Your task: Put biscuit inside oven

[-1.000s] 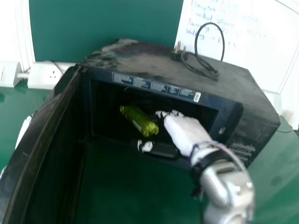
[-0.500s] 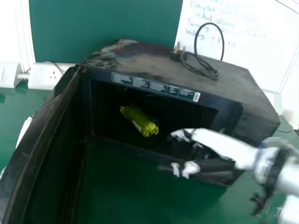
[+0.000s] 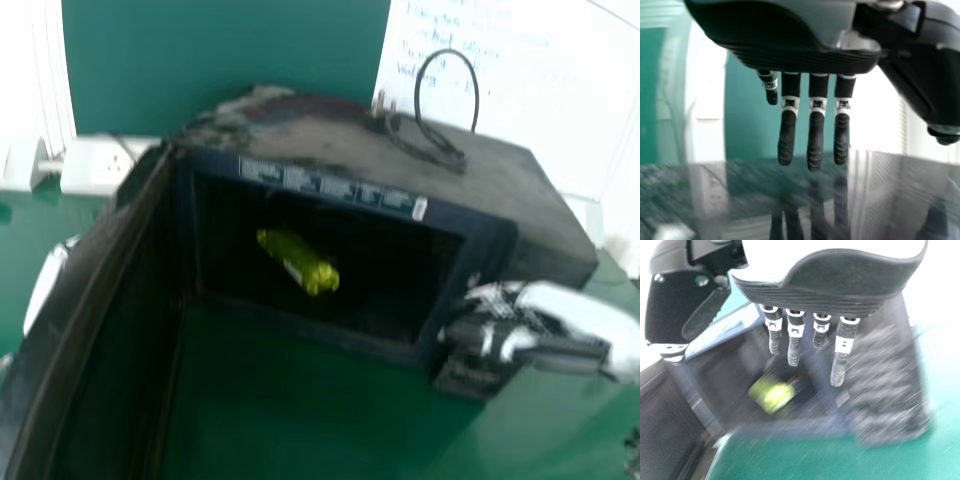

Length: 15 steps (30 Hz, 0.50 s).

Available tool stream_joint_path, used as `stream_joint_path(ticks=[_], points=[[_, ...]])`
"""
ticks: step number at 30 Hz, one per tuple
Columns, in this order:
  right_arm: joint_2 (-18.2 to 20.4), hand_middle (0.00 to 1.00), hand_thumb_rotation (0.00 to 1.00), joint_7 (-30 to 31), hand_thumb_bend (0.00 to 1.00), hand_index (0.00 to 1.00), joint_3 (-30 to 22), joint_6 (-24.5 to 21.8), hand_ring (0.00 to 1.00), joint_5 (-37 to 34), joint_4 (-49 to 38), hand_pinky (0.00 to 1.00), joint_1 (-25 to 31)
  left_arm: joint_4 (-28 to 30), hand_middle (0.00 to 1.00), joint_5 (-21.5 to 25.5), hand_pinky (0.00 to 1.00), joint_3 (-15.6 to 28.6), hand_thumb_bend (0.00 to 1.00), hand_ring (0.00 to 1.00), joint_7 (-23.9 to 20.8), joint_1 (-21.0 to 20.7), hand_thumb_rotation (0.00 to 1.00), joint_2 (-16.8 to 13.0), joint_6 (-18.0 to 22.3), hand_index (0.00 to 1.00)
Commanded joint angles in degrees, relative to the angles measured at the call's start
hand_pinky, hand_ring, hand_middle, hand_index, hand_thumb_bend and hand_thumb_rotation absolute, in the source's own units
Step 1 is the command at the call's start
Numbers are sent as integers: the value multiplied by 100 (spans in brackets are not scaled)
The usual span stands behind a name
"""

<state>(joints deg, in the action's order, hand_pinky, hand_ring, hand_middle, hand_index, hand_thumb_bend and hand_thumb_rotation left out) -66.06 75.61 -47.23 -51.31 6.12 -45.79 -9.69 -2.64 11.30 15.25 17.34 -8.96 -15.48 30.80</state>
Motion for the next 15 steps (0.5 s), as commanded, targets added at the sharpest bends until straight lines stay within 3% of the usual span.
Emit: stream_joint_path(ticks=[1,5,8,10,15], points=[[-151,86,60,-163,89,94,-263,-77,81,129,56,66,275,379,40,-100,28,-159,51,35,9,145,7,-10,-39,48],[-192,87,56,-417,87,94,-498,-389,81,215,213,64,591,745,40,-173,28,-283,51,35,28,261,7,-28,-11,48],[-165,86,58,-652,90,94,-644,-335,74,336,288,52,821,948,38,-204,27,-400,51,34,82,308,7,-35,28,48],[-166,84,61,-870,91,93,-660,-346,74,540,233,53,1015,1055,37,-269,26,-487,51,33,145,320,6,-77,80,48],[234,80,55,-1546,88,89,-589,-257,73,653,66,56,1153,1289,35,-467,24,-715,51,30,319,371,6,-199,101,48]])
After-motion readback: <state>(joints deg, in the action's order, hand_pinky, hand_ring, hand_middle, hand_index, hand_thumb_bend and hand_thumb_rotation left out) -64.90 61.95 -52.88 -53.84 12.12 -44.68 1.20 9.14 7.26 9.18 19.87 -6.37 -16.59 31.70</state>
